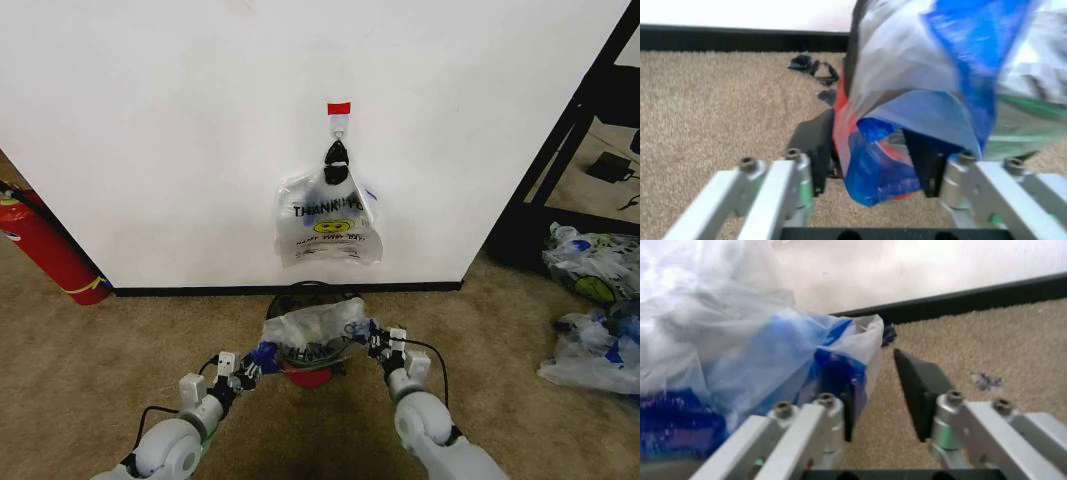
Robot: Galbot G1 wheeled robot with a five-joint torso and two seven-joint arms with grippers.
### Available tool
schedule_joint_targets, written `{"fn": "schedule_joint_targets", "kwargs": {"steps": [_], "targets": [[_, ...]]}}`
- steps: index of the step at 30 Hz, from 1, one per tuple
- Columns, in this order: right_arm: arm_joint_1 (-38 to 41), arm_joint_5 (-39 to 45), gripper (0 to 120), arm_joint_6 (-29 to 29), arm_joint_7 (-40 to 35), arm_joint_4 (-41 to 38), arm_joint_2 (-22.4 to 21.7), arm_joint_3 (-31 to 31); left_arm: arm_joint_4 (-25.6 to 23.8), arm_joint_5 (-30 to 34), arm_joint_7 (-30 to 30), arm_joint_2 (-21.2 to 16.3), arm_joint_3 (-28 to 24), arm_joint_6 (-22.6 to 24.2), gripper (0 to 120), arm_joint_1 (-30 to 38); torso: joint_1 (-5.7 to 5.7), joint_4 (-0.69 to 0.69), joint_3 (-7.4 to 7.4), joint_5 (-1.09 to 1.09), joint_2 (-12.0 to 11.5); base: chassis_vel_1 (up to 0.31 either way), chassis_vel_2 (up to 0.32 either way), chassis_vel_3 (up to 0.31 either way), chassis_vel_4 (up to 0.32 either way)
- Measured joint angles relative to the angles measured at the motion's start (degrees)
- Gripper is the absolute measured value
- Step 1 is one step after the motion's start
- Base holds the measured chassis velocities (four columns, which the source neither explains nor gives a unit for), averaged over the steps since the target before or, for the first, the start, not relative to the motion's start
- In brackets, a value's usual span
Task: Pick up the garbage bag from the wall and place it over the trash bin.
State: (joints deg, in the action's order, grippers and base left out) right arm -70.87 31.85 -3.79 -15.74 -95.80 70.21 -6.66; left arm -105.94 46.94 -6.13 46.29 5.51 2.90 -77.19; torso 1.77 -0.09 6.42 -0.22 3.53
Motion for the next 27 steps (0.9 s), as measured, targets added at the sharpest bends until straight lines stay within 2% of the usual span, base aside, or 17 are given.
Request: {"fn": "schedule_joint_targets", "kwargs": {"steps": [2,4,9,10,14,20,25,27], "targets": [[-1.26,-0.74,37,0.63,0.05,-1.26,-0.85,-0.53,-1.53,-1.07,-0.17,-0.60,0.57,0.00,55,-1.10,0.00,0.00,0.00,0.00,0.00,0.000,0.000,0.000,0.000],[-1.61,-1.08,37,1.00,0.09,-1.55,-1.11,-0.68,-2.04,-1.44,-0.21,-0.77,0.73,-0.02,56,-1.49,0.00,0.00,0.00,0.00,0.00,0.000,0.000,0.000,0.000],[-4.39,-4.06,62,3.68,1.11,-3.57,-2.69,-1.50,-5.95,-4.73,-0.60,-1.93,1.14,-0.26,79,-4.95,0.00,0.01,0.00,0.00,0.00,0.000,0.000,0.000,0.000],[-4.39,-4.06,62,3.68,1.11,-3.57,-2.69,-1.50,-5.95,-4.73,-0.60,-1.93,1.14,-0.26,79,-4.95,0.00,0.01,0.00,0.00,0.00,0.000,0.000,0.000,0.000],[-6.62,-7.00,79,6.86,2.88,-4.92,-3.44,-2.24,-8.04,-7.38,-0.73,-2.53,1.47,-1.33,95,-7.51,0.00,0.01,0.00,0.00,0.01,0.000,0.000,0.000,0.000],[-8.09,-8.11,98,8.99,5.36,-5.20,-3.80,-2.78,-8.93,-8.03,-1.06,-3.11,2.43,-2.24,100,-8.71,0.00,0.00,0.00,0.00,0.02,0.000,0.000,0.000,0.000],[-8.08,-6.37,100,9.30,5.62,-4.44,-3.00,-3.31,-9.96,-7.86,-1.63,-4.18,4.80,-3.14,100,-9.24,0.00,0.00,0.00,-0.01,0.01,0.000,0.000,0.000,0.000],[-7.70,-1.55,100,9.28,6.74,-4.24,-2.51,-3.61,-11.32,-7.07,-1.70,-4.84,7.45,-3.51,100,-9.88,0.00,0.01,0.00,0.01,0.02,0.000,0.000,0.000,0.000]]}}
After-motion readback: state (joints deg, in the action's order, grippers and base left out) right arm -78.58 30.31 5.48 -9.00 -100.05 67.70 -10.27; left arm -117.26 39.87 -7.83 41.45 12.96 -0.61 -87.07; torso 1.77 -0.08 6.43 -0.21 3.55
